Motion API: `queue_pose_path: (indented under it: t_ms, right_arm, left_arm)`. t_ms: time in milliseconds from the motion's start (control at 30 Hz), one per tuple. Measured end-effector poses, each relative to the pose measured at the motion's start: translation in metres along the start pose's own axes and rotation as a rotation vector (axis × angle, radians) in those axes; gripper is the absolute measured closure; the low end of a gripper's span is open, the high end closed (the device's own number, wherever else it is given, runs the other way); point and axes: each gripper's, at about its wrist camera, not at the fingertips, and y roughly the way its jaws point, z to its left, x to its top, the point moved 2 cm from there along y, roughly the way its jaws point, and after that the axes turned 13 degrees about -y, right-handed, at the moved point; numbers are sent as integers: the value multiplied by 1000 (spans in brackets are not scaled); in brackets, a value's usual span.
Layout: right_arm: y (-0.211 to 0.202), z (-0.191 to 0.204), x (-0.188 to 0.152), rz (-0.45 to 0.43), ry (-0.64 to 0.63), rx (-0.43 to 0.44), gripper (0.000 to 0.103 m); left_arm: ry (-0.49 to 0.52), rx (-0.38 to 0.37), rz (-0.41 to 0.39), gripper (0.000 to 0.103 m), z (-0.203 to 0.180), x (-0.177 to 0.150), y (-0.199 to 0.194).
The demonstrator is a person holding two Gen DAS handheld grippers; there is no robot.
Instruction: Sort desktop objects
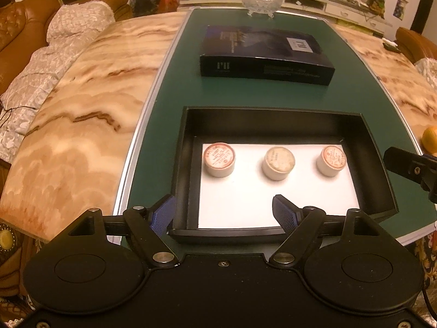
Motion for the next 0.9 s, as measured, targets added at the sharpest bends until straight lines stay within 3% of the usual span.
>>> queue_pose_path:
  t_ms: [333,600,900]
  right_arm:
    - [6,10,6,30,-17,-21,13]
    - [18,48,9,67,-73,-29,12]
    - [30,77,9,108,-84,-51,11]
  left_arm:
    - [-45,-57,6,24,26,0,-3]
    - [-50,-101,22,23,47,1,-3]
    - [-14,-65,34,22,65,9,-1]
